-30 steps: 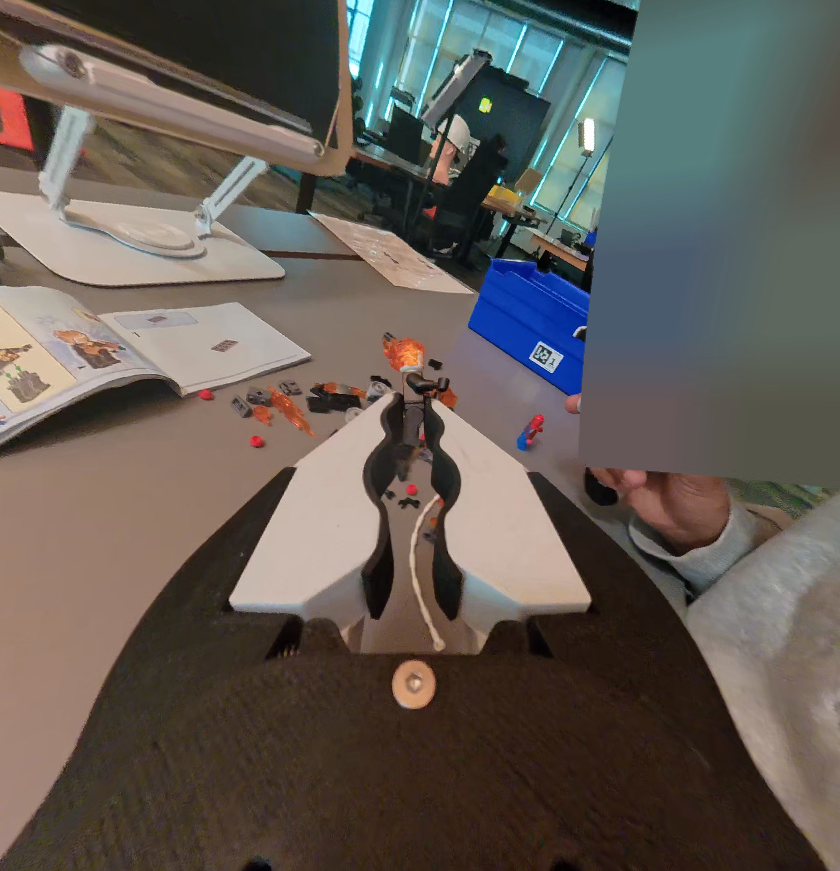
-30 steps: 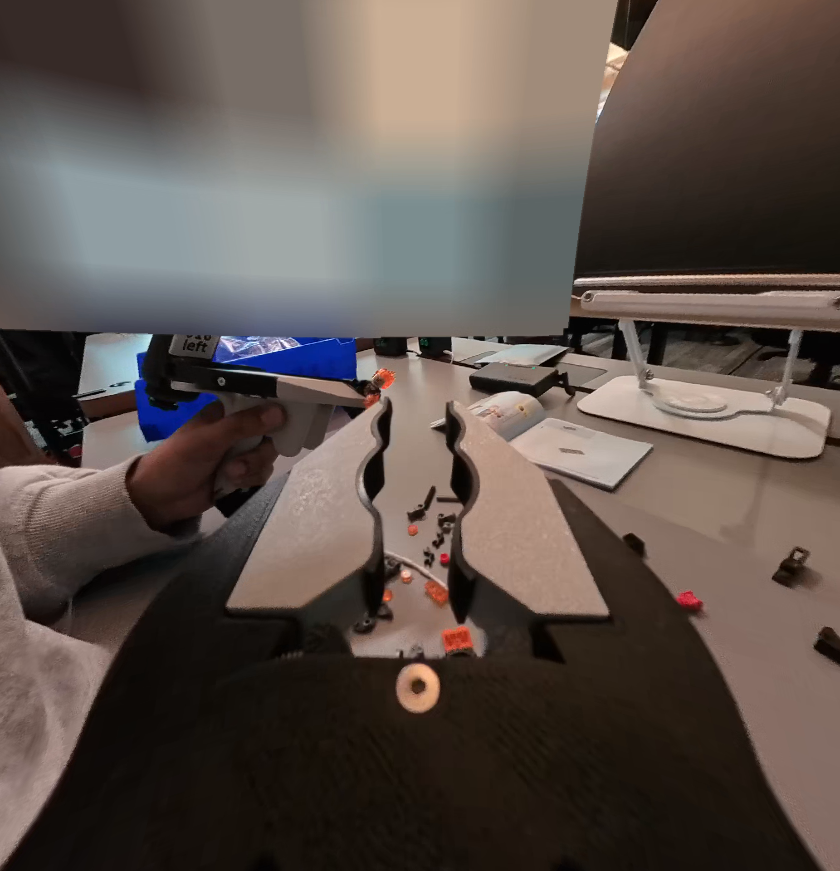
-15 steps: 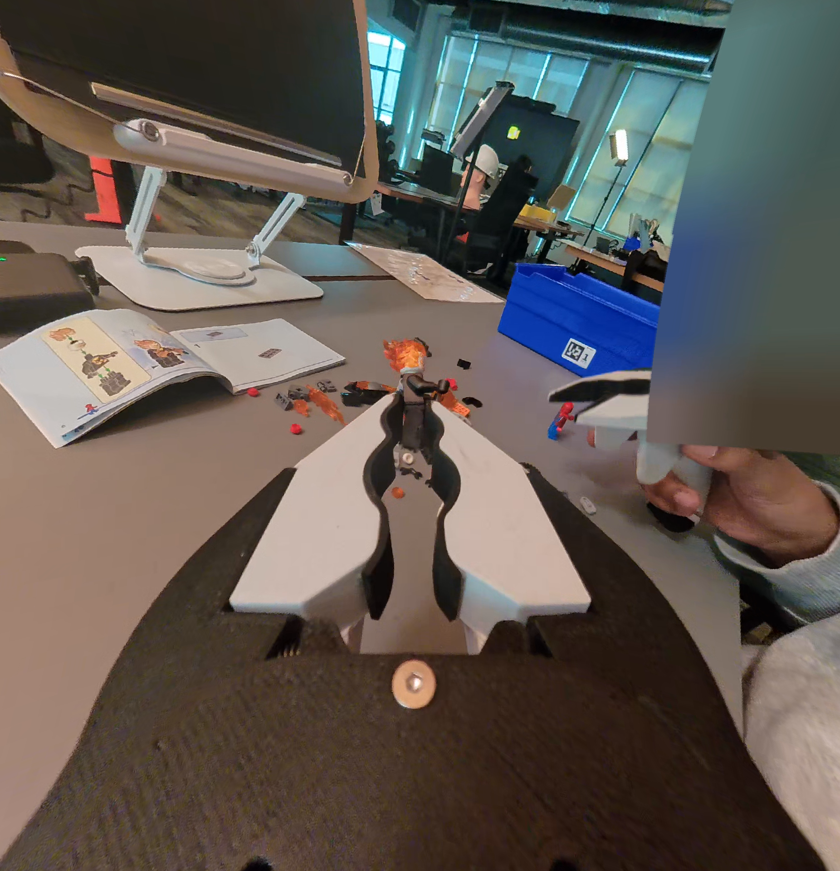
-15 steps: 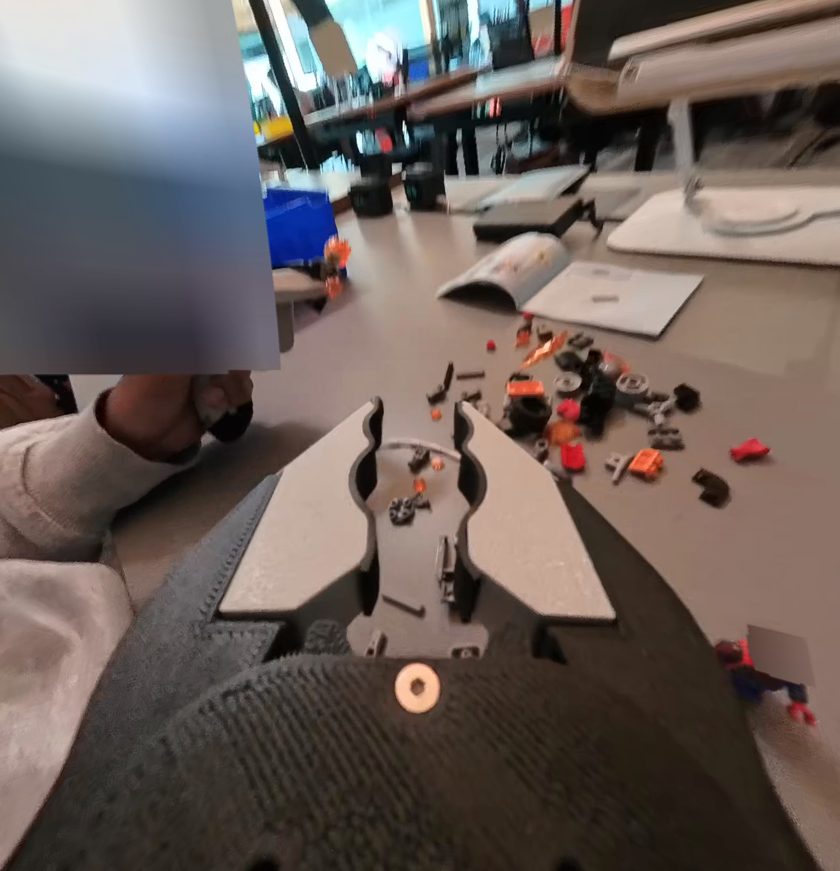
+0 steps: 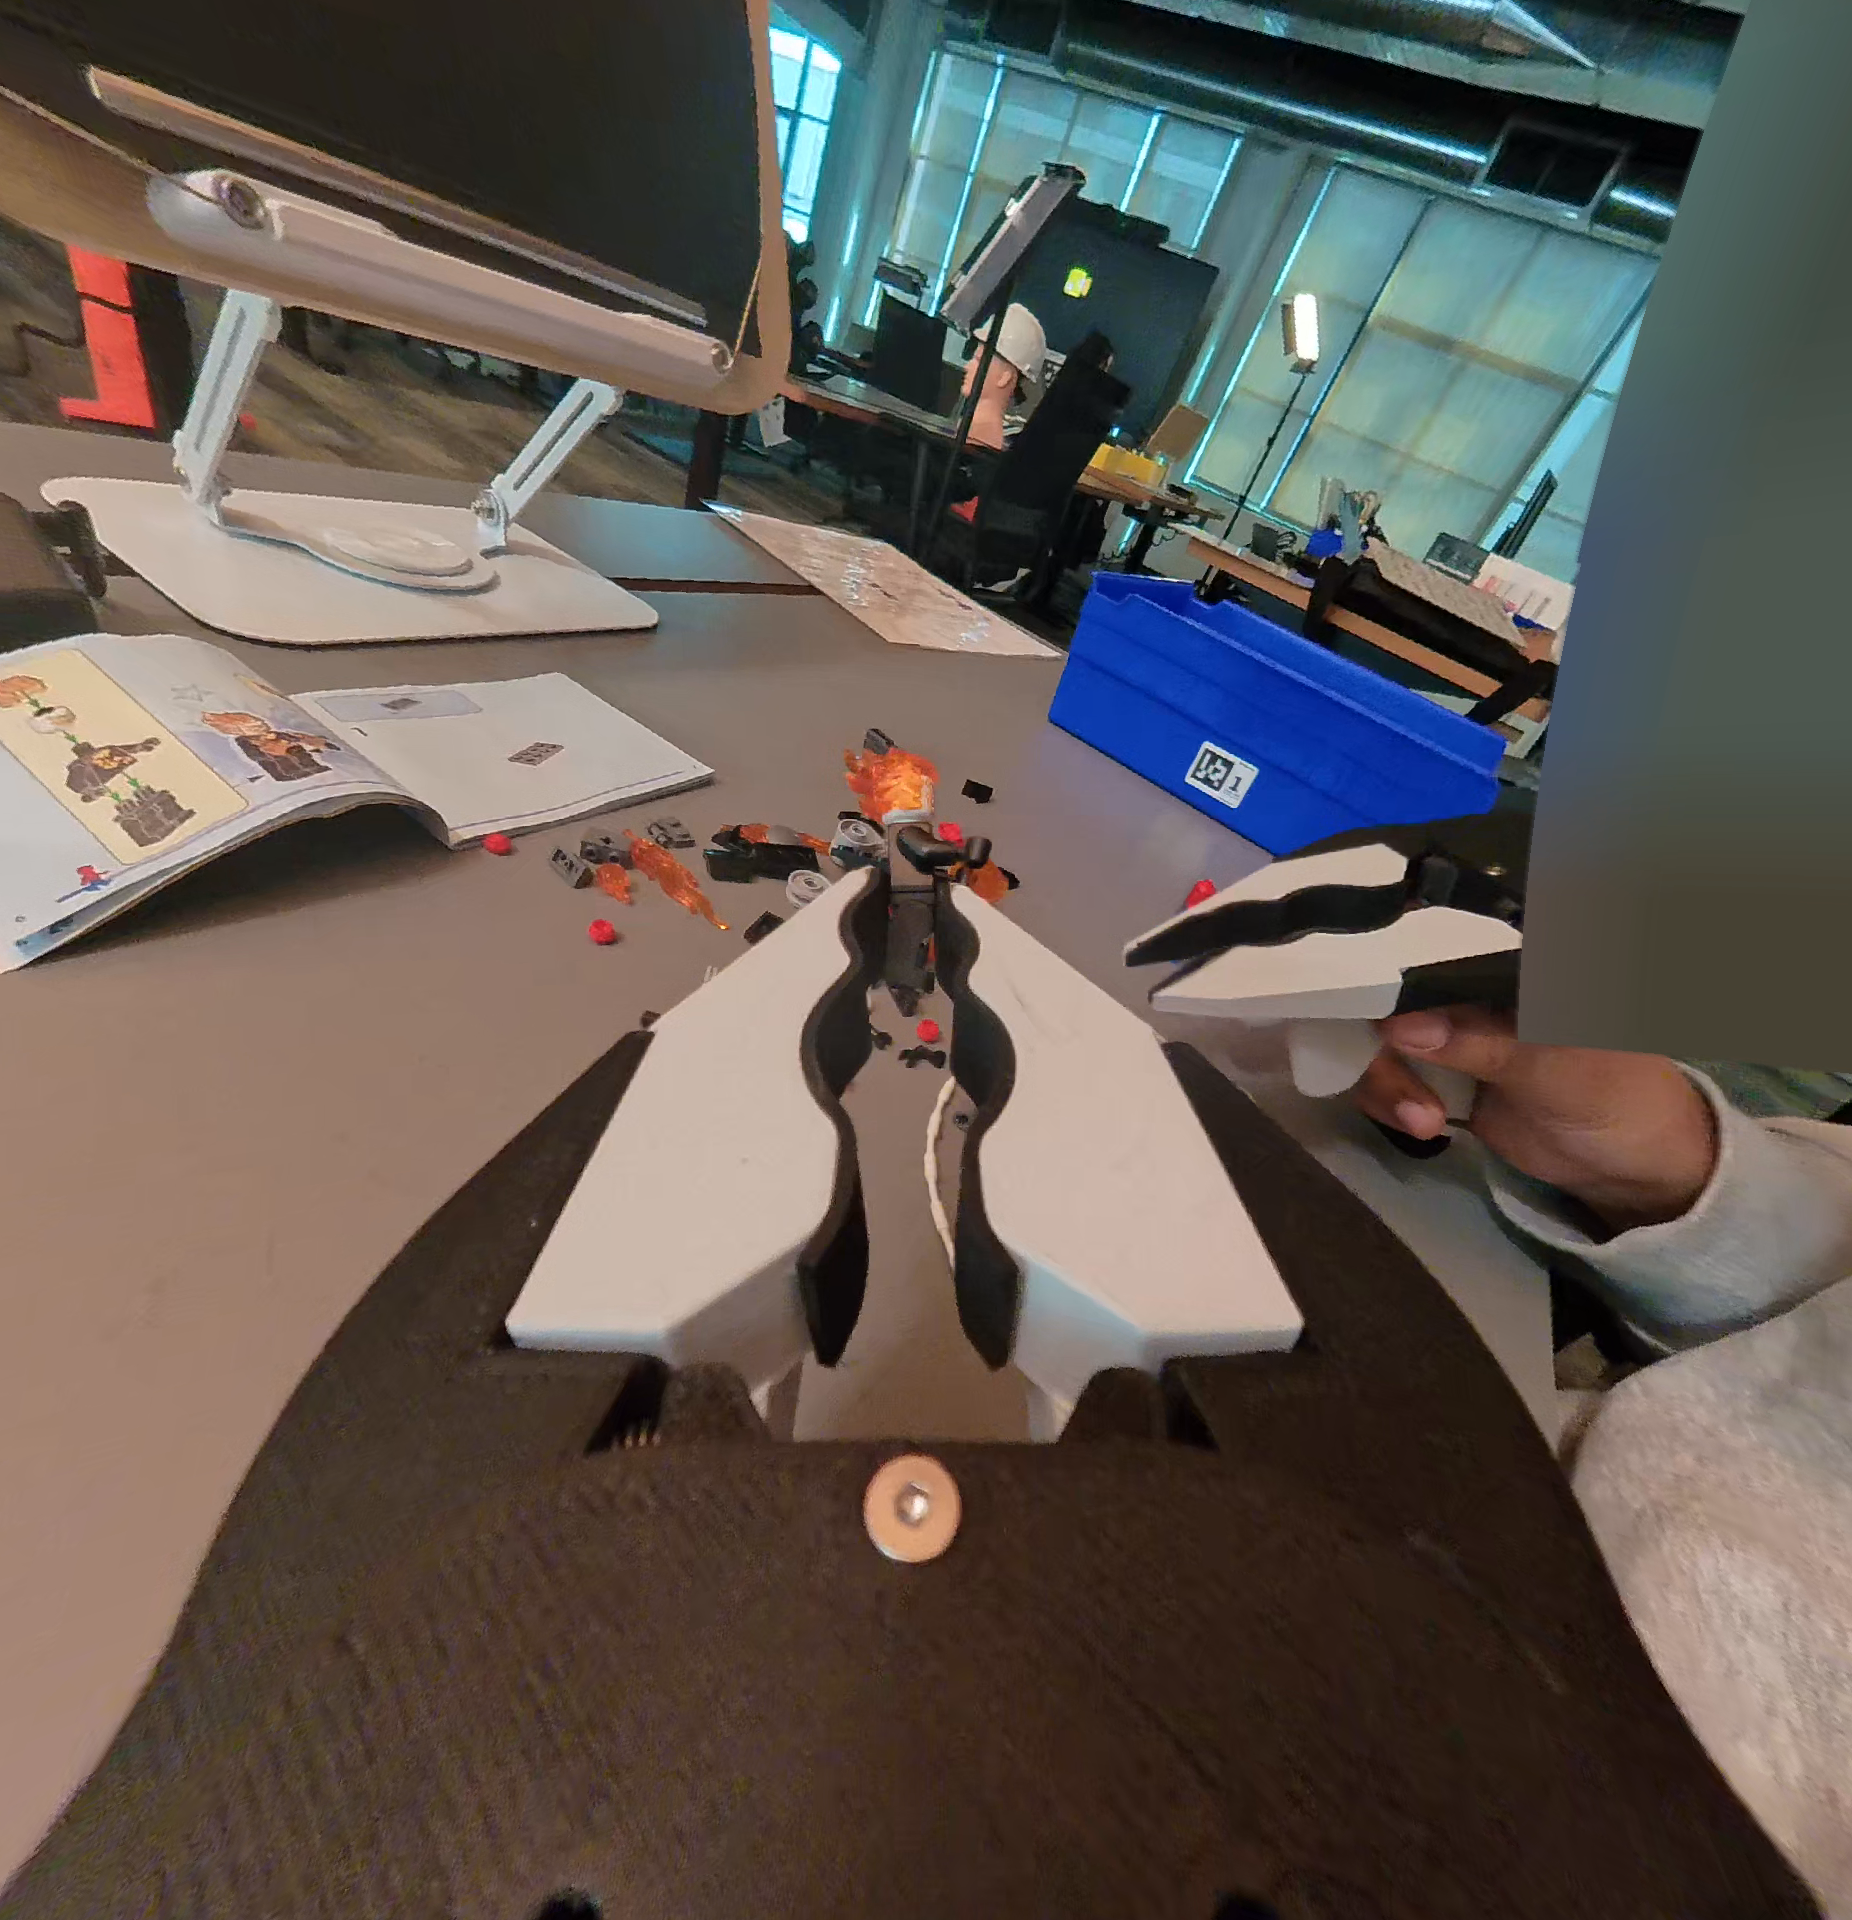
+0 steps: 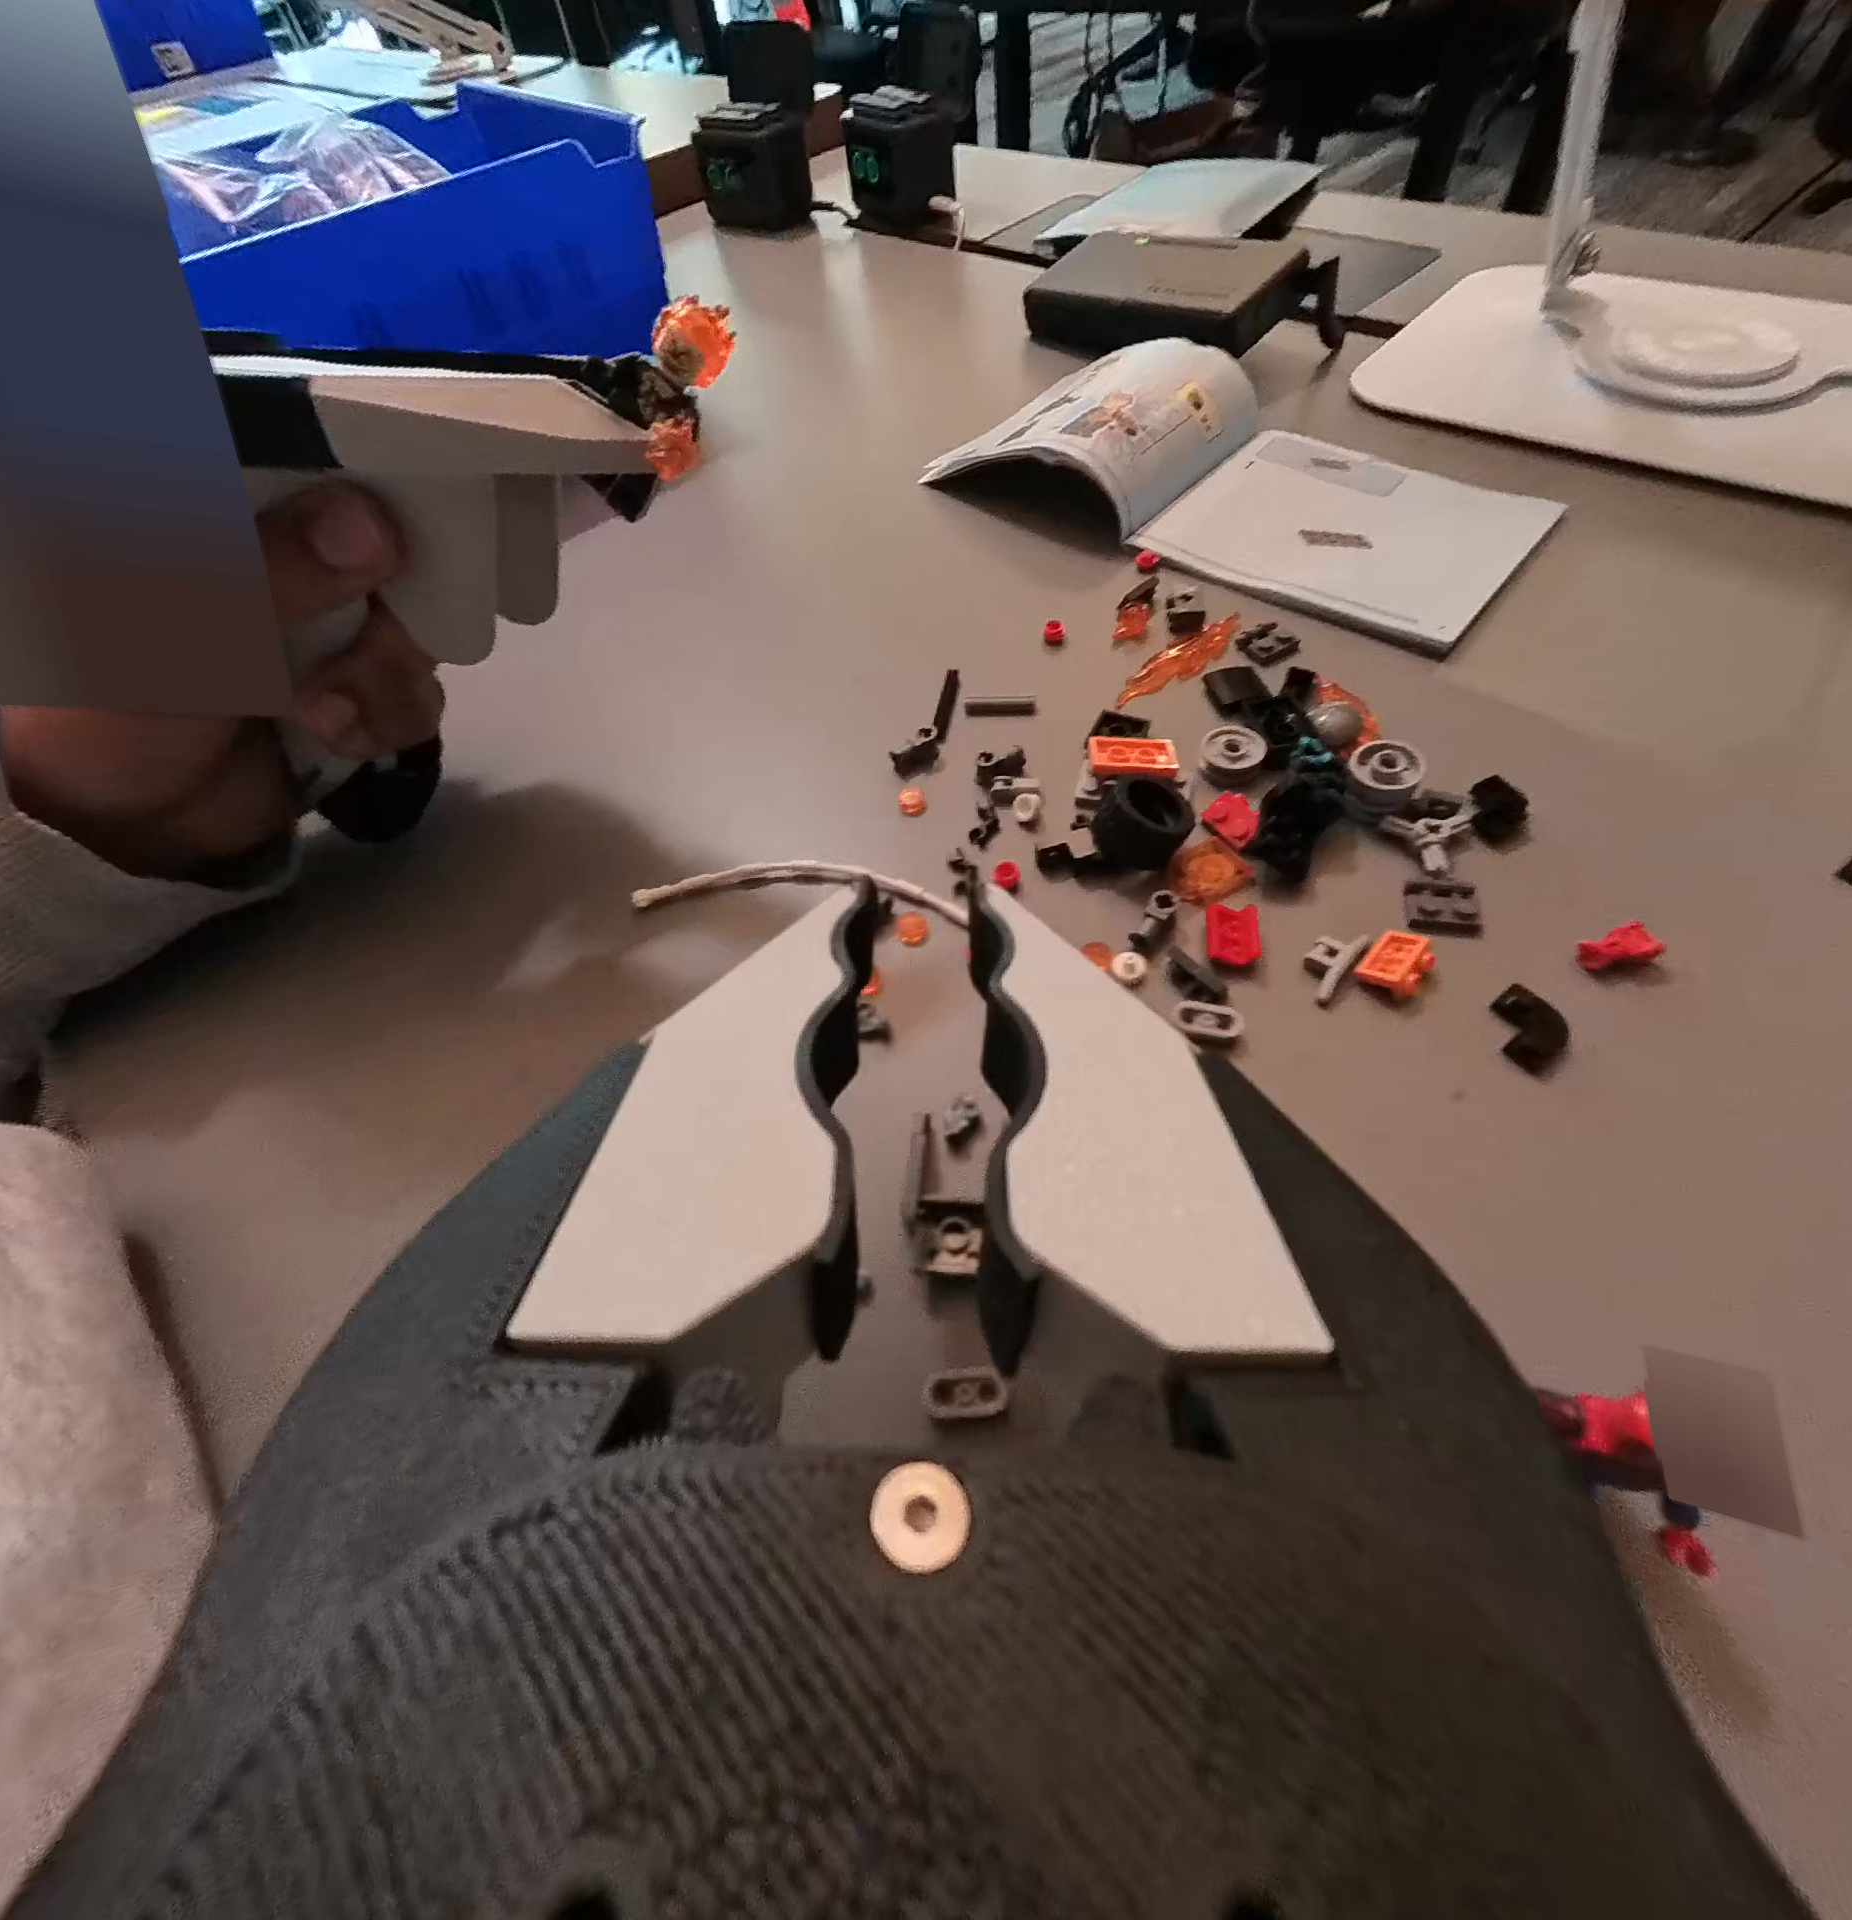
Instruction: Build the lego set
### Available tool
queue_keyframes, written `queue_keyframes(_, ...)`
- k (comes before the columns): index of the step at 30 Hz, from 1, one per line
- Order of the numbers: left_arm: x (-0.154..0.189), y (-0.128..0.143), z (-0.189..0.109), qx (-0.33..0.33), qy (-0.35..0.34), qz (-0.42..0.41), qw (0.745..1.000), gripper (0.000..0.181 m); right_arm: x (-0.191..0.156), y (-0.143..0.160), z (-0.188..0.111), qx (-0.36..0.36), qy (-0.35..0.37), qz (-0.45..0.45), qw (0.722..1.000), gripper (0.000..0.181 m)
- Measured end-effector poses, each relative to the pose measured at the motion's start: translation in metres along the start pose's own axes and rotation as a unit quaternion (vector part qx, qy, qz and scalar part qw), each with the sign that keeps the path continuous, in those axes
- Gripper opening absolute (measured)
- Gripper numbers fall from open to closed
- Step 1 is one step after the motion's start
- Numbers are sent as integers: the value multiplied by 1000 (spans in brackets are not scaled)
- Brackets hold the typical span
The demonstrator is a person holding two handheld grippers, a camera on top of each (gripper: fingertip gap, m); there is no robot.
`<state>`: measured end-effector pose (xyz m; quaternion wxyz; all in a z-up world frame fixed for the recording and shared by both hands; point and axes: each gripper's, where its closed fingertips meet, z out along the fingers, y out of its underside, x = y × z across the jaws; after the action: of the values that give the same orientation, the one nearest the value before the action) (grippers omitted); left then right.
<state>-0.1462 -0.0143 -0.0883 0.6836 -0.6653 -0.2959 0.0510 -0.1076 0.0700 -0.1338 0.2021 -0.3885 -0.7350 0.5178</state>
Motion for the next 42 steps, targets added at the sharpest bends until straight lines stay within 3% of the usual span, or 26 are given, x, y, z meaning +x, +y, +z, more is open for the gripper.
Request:
queue_keyframes(6,1,2,1,-3,13,-17,1000,5,11,-2,5,9,5,8,1000,14)
queue_keyframes(23,2,13,10,-35,14,-12,999,5,-7,-16,-3,64,-31,-39,997,8)
queue_keyframes(42,8,18,15,-48,50,-48,996,5,-8,-11,4,36,-42,-27,998,11)
